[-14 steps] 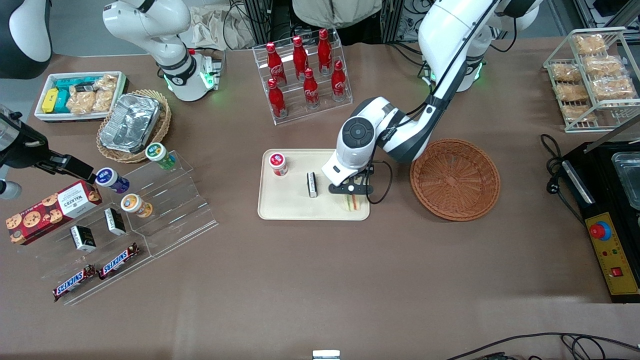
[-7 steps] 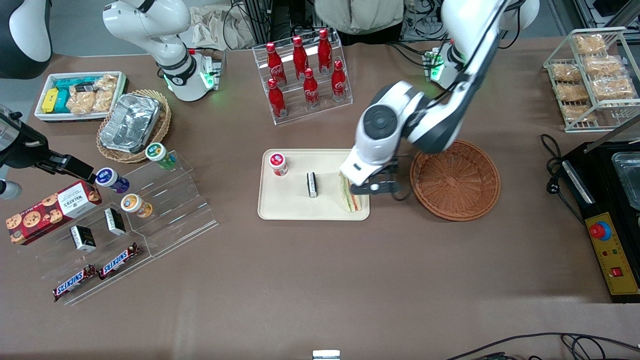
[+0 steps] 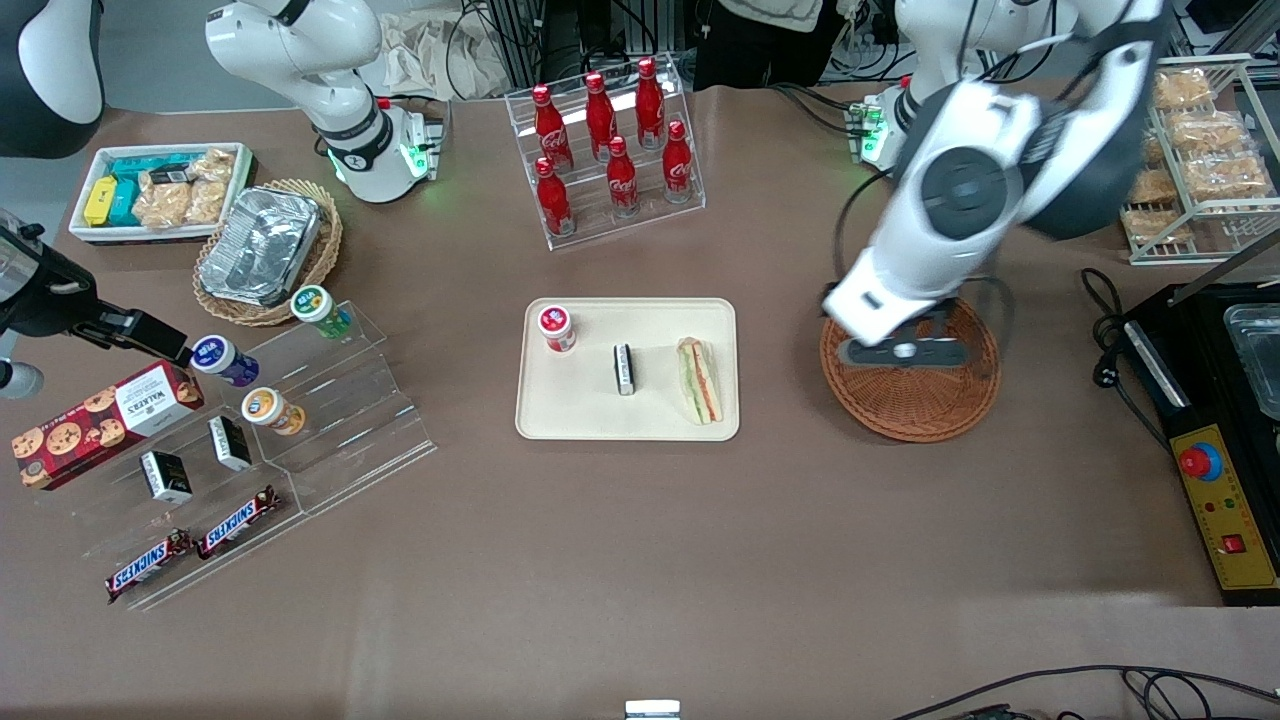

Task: Place sandwich from basket to tray

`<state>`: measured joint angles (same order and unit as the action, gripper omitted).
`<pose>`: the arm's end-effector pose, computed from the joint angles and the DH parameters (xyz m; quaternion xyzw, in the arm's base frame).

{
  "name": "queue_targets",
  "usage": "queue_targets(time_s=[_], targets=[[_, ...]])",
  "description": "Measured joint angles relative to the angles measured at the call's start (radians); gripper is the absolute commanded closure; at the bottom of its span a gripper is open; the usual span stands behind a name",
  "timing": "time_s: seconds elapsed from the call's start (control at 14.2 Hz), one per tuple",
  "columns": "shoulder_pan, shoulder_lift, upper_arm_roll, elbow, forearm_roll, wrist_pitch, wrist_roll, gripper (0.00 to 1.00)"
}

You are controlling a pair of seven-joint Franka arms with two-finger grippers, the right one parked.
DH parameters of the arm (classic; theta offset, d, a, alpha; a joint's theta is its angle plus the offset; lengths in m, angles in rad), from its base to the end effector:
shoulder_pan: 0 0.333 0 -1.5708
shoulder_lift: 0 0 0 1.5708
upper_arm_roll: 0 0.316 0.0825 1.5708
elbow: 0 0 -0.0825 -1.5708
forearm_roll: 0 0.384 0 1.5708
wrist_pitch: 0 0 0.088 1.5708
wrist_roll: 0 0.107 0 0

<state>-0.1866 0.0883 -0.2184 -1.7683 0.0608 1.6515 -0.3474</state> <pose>0.5238 -0.2142 0.4899 -0.9940 0.0347 0.0867 0.0561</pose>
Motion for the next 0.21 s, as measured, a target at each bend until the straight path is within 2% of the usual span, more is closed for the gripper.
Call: queue_targets(time_s=[0.21], targets=[[0.107,-0.059,0.001,-0.004,0.001,-0.058,0.026,0.01]])
